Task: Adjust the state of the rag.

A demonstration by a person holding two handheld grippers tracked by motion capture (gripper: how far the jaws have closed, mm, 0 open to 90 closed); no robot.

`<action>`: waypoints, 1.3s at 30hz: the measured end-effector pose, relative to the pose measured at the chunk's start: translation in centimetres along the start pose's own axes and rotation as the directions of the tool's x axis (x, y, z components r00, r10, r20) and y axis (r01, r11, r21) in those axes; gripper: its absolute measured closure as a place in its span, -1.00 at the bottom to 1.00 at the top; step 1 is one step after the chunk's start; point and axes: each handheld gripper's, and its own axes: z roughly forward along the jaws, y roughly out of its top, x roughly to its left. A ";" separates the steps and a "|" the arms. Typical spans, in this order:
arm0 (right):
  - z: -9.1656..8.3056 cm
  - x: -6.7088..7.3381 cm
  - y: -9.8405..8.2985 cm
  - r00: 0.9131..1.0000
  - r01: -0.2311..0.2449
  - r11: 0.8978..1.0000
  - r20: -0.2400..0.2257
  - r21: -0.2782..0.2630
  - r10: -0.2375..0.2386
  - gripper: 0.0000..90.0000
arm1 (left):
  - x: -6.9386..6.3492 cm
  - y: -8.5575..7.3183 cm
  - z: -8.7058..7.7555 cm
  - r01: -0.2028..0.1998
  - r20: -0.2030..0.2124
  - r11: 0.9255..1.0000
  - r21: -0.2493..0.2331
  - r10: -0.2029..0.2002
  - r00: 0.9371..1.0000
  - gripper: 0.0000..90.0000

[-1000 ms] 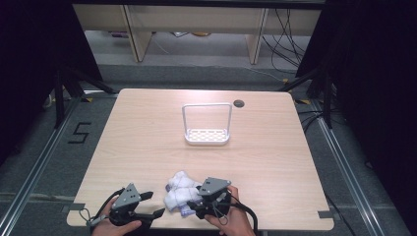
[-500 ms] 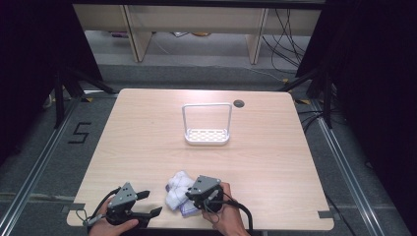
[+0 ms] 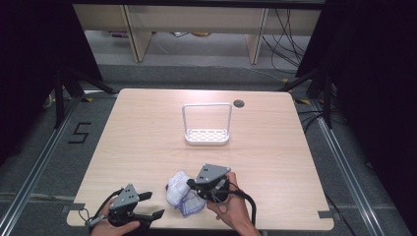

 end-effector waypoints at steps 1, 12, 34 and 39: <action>-0.4 -0.2 0.4 1.000 -0.003 1.000 -0.001 -0.017 0.003 0.98 | -0.1 0.0 0.1 0.001 0.001 1.000 -0.009 -0.001 1.000 -0.47; -5.0 -2.7 4.0 0.998 0.000 0.994 0.064 -0.112 0.007 0.98 | -1.2 0.6 1.2 -0.015 0.053 1.000 -0.014 0.016 0.998 -0.51; -7.2 -3.6 2.9 0.996 -0.032 0.991 0.083 -0.126 0.043 0.98 | -2.9 5.5 1.4 -0.123 0.156 0.990 -0.061 0.132 0.979 0.98; -9.3 -3.4 2.1 0.993 -0.056 0.989 0.094 -0.138 0.070 0.98 | -2.7 8.2 -1.7 -0.155 0.160 0.984 -0.091 0.168 0.973 0.98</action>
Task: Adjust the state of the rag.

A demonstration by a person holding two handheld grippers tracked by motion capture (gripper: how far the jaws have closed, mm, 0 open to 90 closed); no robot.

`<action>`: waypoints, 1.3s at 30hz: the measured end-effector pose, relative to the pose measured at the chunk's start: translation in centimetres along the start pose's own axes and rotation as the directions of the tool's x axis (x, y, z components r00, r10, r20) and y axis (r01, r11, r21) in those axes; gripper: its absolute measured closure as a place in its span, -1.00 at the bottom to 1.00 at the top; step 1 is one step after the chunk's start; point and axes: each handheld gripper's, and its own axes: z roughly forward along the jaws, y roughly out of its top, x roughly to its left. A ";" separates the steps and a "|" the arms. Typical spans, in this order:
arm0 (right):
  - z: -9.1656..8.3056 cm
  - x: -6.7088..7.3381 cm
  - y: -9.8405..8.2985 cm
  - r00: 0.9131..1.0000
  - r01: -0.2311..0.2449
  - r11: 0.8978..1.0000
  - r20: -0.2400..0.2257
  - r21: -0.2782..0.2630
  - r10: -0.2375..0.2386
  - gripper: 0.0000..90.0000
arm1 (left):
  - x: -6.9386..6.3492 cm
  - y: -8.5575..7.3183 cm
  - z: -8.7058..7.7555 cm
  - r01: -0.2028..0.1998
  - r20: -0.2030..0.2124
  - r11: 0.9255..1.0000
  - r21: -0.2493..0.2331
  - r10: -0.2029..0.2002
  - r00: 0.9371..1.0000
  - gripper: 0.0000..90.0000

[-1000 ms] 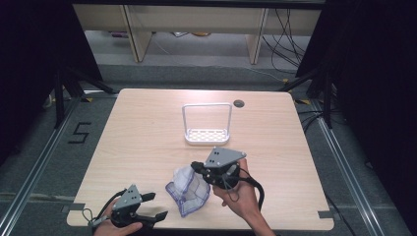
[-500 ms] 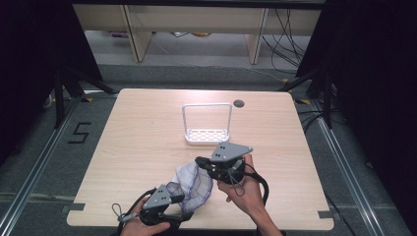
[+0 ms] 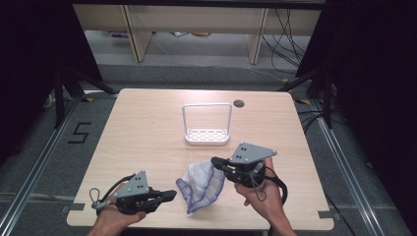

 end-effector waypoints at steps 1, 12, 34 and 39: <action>-0.2 -0.1 -0.1 1.000 0.007 1.000 0.006 -0.002 -0.007 0.98 | 0.0 0.1 0.2 0.016 -0.008 1.000 -0.008 -0.016 1.000 0.96; -0.5 -0.5 -1.2 0.999 -0.046 0.999 0.024 -0.003 0.046 0.98 | -0.8 -2.3 6.4 0.048 0.077 0.996 0.072 -0.053 0.996 0.50; -0.9 -1.2 -1.3 0.999 -0.030 0.999 0.035 0.012 0.030 0.98 | 0.3 -2.3 9.2 -0.027 0.089 0.988 0.150 0.014 0.996 0.95; -1.6 -1.4 -1.4 0.998 -0.041 0.999 0.053 0.018 0.040 0.98 | 1.2 -0.2 4.2 -0.019 0.076 0.992 0.124 0.009 0.997 0.95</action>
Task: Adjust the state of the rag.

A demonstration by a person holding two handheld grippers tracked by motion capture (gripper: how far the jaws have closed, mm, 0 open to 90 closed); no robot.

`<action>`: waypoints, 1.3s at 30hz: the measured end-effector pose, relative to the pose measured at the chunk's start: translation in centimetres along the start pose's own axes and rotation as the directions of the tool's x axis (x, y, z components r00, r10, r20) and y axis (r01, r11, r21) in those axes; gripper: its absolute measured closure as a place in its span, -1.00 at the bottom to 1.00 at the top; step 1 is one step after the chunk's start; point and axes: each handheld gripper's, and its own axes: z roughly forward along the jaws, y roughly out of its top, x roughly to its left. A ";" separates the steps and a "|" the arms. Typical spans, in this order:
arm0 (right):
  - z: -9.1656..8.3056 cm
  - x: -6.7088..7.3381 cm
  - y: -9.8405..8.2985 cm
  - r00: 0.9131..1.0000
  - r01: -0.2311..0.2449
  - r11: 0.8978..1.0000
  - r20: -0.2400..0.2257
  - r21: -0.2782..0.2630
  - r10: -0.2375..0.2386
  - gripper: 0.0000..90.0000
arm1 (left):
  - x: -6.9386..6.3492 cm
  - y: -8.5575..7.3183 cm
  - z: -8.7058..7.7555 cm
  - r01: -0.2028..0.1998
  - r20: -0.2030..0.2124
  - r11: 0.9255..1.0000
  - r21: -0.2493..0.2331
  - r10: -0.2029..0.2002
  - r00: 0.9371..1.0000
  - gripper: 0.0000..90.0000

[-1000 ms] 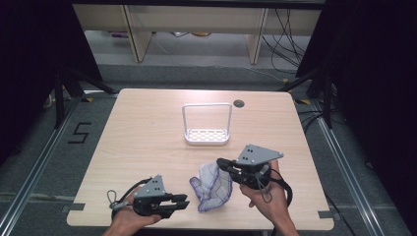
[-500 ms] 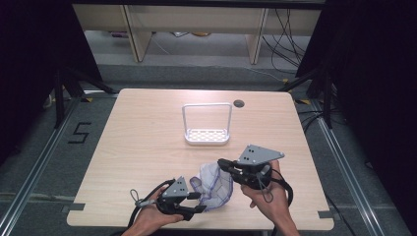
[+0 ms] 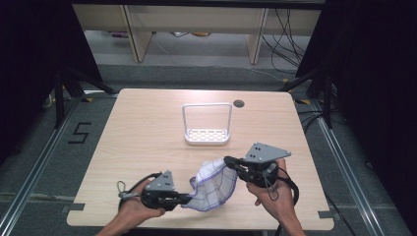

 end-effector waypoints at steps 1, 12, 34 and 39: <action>-0.1 0.0 0.0 1.000 0.006 1.000 0.005 -0.004 -0.006 0.98 | 0.1 0.4 -1.2 0.003 -0.011 1.000 -0.012 -0.003 1.000 0.95; -1.2 1.7 1.4 0.998 0.015 0.998 -0.058 -0.060 -0.018 0.98 | -0.6 5.3 -10.1 -0.111 -0.040 0.992 -0.056 0.109 0.993 0.95; 12.0 -4.9 -2.4 0.994 -0.108 0.968 0.051 0.228 0.099 0.98 | 12.7 2.1 0.2 0.032 -0.199 0.980 0.194 0.007 0.980 0.94; 14.5 -6.0 -3.1 0.995 -0.088 0.962 0.071 0.257 0.072 0.97 | 15.0 1.1 2.0 0.066 -0.245 0.981 0.184 -0.019 0.969 0.92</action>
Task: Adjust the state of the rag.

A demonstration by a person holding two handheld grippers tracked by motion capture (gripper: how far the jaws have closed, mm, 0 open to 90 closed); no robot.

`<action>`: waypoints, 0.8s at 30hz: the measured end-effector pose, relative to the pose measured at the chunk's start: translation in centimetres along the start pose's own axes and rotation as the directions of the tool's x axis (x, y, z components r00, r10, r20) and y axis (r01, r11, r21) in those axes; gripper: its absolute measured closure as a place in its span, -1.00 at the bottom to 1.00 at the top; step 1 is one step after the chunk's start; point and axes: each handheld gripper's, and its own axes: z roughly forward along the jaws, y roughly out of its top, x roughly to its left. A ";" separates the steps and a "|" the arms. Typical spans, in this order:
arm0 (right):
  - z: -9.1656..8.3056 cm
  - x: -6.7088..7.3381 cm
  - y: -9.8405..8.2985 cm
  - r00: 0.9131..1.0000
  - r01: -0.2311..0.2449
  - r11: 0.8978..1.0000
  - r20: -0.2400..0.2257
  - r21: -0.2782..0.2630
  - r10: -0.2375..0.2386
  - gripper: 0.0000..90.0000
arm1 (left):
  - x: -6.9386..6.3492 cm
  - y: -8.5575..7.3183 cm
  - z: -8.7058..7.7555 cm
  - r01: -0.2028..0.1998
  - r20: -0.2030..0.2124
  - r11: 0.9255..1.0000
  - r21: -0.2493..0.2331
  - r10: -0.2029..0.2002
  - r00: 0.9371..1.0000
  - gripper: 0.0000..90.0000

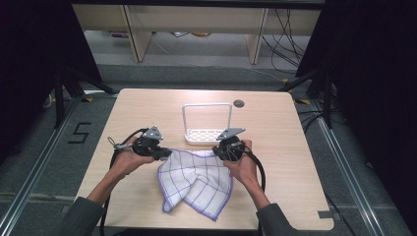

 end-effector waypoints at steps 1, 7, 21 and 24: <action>0.3 -0.2 0.1 1.000 -0.004 1.000 -0.011 0.017 0.005 0.97 | 0.2 0.0 0.4 -0.005 -0.012 1.000 0.005 0.005 1.000 0.91; 1.1 -0.5 0.2 0.996 -0.038 0.999 0.078 0.030 0.036 0.40 | 1.3 -0.7 1.3 0.113 -0.031 0.992 -0.048 -0.115 0.993 0.29; -6.4 6.5 -5.6 0.995 -0.017 1.000 -0.103 -0.024 0.015 0.06 | -4.5 -5.0 -5.9 0.247 0.049 0.965 -0.085 -0.244 0.969 -0.37; -6.9 7.9 -6.9 0.992 -0.016 1.000 -0.127 -0.015 0.014 0.06 | -6.7 -6.4 -6.3 0.253 0.087 0.963 -0.089 -0.245 0.966 -0.35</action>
